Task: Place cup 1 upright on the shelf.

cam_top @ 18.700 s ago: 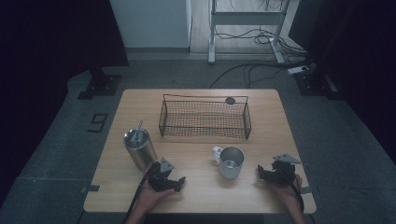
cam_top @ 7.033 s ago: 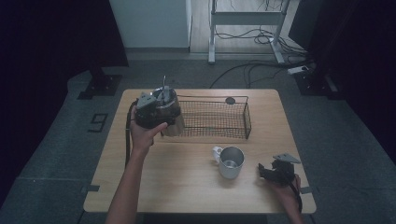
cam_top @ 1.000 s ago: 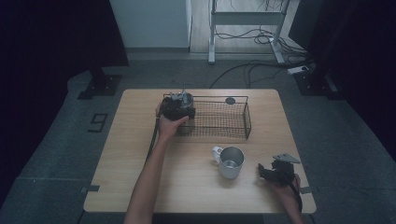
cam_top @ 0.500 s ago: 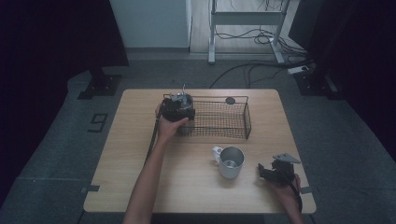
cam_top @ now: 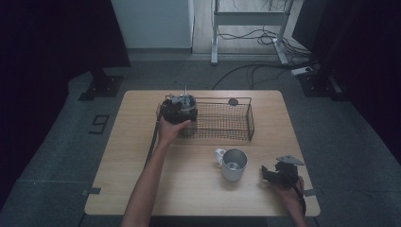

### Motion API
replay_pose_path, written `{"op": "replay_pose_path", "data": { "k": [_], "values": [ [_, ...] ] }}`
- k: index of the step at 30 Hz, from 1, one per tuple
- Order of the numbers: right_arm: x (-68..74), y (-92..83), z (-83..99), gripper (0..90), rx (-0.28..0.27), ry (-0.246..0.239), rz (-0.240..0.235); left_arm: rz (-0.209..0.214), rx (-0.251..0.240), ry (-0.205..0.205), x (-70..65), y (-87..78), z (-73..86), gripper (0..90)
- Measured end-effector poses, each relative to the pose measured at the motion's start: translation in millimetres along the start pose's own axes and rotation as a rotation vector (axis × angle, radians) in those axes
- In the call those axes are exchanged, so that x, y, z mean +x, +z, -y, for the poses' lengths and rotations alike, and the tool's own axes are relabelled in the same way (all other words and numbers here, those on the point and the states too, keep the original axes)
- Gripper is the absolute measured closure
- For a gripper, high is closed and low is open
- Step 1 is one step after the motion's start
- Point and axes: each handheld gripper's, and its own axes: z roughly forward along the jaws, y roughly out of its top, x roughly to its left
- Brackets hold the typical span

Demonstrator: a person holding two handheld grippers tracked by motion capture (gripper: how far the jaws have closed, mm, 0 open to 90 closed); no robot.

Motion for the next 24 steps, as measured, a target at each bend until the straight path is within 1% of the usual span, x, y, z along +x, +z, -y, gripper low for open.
{"op": "replay_pose_path", "data": {
  "k": [1,3,5,7,8,10,12,16,18,20,24],
  "values": [
    [0.0,0.0,0.0,18.3,0.0,0.0,0.0,0.0,-0.004,-0.003,0.5,-2.3,-0.4,0.0],
    [0.0,0.0,0.0,18.2,0.0,0.0,0.001,0.015,-0.007,-0.008,1.9,-6.2,0.1,0.0],
    [-0.2,0.0,0.0,18.2,-0.001,0.0,0.003,0.015,-0.011,-0.006,2.1,-10.1,1.4,0.0],
    [-0.2,0.0,0.0,18.3,-0.001,0.001,0.004,0.025,-0.015,-0.007,2.7,-14.7,2.6,0.0],
    [-0.2,0.0,0.0,18.3,0.0,0.001,0.004,0.026,-0.014,-0.009,2.8,-16.9,3.4,0.0],
    [-0.3,0.0,0.0,18.2,-0.001,0.001,0.005,0.016,-0.006,0.002,3.0,-20.6,5.4,0.0],
    [-0.3,0.0,0.0,18.3,-0.001,0.002,0.005,0.013,-0.012,0.001,3.7,-24.6,8.9,0.3],
    [-0.4,-0.2,-0.1,18.3,0.002,0.0,0.006,0.019,-0.026,-0.003,5.9,-35.1,15.8,0.6],
    [-0.1,-0.1,-0.1,18.3,0.001,0.004,0.005,0.025,-0.025,-0.009,5.2,-41.7,20.0,1.0],
    [-0.1,-0.1,-0.1,18.3,0.001,0.003,0.005,0.033,-0.021,0.0,1.9,-48.7,25.8,1.0],
    [-0.1,-0.1,-0.1,18.4,0.001,0.003,0.005,0.044,-0.022,0.032,-5.4,-64.2,38.2,1.1]
  ]
}}
